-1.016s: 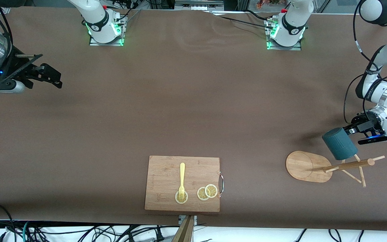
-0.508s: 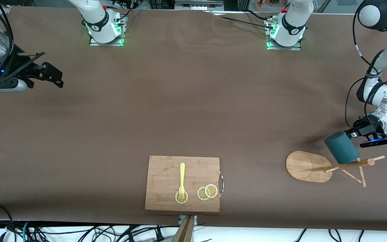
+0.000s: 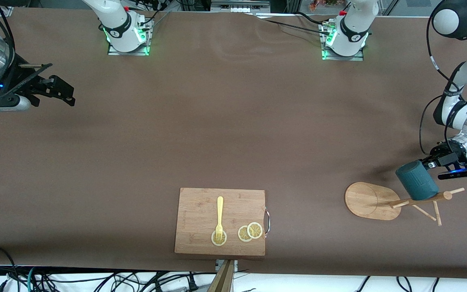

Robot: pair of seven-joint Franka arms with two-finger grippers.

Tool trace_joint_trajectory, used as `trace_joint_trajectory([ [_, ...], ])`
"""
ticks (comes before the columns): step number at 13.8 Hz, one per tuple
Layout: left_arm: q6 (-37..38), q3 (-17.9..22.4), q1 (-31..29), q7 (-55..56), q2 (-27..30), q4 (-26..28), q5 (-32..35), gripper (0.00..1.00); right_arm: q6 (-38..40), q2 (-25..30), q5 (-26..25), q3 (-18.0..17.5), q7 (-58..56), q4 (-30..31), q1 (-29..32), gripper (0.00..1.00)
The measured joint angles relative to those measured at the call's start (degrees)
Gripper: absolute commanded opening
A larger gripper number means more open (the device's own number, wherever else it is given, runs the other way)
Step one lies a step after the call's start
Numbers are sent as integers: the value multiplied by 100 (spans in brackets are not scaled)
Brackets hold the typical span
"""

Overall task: Pass cup and hang on rack
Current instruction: 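Lower the mug handle onto a rack peg with the left gripper, then open the left gripper and withdraw it from the rack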

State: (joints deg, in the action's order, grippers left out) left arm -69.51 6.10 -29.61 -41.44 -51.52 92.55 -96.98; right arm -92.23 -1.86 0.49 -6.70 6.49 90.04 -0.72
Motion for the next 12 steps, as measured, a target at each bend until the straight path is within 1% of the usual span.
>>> trace_joint_trajectory([
  [1,0,0,-11,6,-9,-36,0,100,156,0,-2,0,2,-1,8,100],
  [3,0,0,-18,8,-12,-113,0,100,512,-1,-9,0,5,0,19,100],
  [7,3,46,-21,20,-13,-234,82,100,571,-5,-246,-5,-8,0,22,100],
  [8,5,91,-29,21,-13,-273,252,100,570,-5,-302,-14,-20,0,22,100],
  [12,29,444,-85,-40,108,-520,1367,100,553,-5,-334,-36,-34,-1,21,100],
])
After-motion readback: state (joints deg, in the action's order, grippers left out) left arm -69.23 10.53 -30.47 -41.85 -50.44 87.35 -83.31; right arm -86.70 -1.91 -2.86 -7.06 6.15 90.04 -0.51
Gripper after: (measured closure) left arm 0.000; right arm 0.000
